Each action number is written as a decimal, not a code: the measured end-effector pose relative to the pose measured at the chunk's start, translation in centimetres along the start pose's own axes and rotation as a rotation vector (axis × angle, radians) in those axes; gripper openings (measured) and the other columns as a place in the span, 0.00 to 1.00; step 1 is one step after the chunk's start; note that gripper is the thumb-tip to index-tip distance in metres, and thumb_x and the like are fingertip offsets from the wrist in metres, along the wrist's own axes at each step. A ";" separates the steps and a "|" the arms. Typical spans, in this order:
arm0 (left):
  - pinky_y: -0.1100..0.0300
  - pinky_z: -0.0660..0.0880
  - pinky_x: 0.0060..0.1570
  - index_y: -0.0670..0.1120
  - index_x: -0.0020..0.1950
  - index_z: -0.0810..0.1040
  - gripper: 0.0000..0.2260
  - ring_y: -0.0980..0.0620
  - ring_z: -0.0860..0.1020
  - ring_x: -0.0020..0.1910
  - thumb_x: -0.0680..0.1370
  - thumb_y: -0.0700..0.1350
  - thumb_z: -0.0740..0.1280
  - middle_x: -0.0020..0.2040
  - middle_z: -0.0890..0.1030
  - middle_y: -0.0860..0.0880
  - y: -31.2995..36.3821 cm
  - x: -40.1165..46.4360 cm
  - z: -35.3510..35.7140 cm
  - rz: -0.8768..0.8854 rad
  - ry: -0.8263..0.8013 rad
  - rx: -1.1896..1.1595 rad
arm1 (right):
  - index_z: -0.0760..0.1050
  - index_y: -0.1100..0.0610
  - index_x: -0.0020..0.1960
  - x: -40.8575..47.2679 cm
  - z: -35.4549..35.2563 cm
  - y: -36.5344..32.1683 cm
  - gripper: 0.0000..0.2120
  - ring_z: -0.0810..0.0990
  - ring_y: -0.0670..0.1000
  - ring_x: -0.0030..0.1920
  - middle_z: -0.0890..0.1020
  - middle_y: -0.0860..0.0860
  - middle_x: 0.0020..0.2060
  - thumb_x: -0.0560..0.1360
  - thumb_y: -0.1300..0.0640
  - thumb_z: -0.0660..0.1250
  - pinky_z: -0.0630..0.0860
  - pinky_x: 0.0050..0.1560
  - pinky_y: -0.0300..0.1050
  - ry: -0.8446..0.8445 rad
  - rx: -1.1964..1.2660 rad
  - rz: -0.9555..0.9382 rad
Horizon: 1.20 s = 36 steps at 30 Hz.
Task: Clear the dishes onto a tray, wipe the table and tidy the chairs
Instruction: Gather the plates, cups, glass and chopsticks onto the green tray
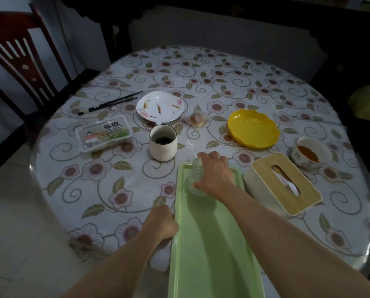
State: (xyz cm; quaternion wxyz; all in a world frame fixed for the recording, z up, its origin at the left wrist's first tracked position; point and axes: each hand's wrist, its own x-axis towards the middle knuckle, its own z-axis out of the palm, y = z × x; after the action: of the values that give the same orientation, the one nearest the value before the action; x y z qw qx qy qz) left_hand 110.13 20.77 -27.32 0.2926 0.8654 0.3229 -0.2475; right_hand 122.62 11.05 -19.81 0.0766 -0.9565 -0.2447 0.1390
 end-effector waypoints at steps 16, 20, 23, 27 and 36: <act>0.60 0.71 0.50 0.44 0.61 0.70 0.16 0.48 0.76 0.58 0.75 0.44 0.67 0.60 0.77 0.46 -0.6 4.5 -6.9 0.084 0.113 -0.155 | 0.50 0.53 0.75 3.9 -1.1 -3.5 0.46 0.54 0.61 0.73 0.56 0.58 0.73 0.68 0.32 0.65 0.57 0.72 0.57 -0.036 -0.058 0.072; 0.58 0.71 0.57 0.43 0.66 0.66 0.22 0.47 0.73 0.63 0.75 0.42 0.68 0.64 0.74 0.45 -0.3 5.6 -8.8 0.103 0.182 -0.236 | 0.49 0.53 0.76 7.5 -2.0 -6.2 0.48 0.57 0.60 0.71 0.57 0.58 0.72 0.67 0.39 0.71 0.60 0.69 0.55 -0.018 0.088 0.004; 0.57 0.71 0.57 0.43 0.65 0.65 0.21 0.46 0.74 0.62 0.75 0.41 0.67 0.64 0.73 0.43 -1.0 6.9 -9.7 0.090 0.194 -0.240 | 0.50 0.54 0.75 10.2 -0.7 -8.1 0.49 0.60 0.61 0.70 0.59 0.58 0.71 0.64 0.44 0.75 0.64 0.67 0.56 -0.057 0.106 -0.012; 0.60 0.70 0.51 0.43 0.65 0.65 0.22 0.47 0.74 0.61 0.75 0.43 0.69 0.63 0.73 0.44 -2.2 8.3 -10.3 0.086 0.201 -0.207 | 0.53 0.55 0.72 12.4 1.1 -9.8 0.50 0.66 0.60 0.66 0.62 0.57 0.68 0.60 0.45 0.79 0.71 0.62 0.55 -0.060 0.128 0.004; 0.52 0.72 0.61 0.43 0.70 0.62 0.28 0.44 0.73 0.63 0.72 0.42 0.70 0.65 0.71 0.42 -3.8 10.3 -13.0 0.054 0.296 -0.224 | 0.58 0.58 0.69 13.5 0.5 -10.2 0.47 0.70 0.58 0.65 0.64 0.56 0.66 0.60 0.46 0.79 0.74 0.55 0.51 0.074 0.114 0.097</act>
State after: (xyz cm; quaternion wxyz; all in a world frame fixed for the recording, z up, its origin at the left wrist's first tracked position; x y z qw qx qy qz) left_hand 117.50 36.09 -25.80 0.3429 0.8627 0.3647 -0.0720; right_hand 129.26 26.57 -21.16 0.1331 -0.9658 -0.1869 0.1211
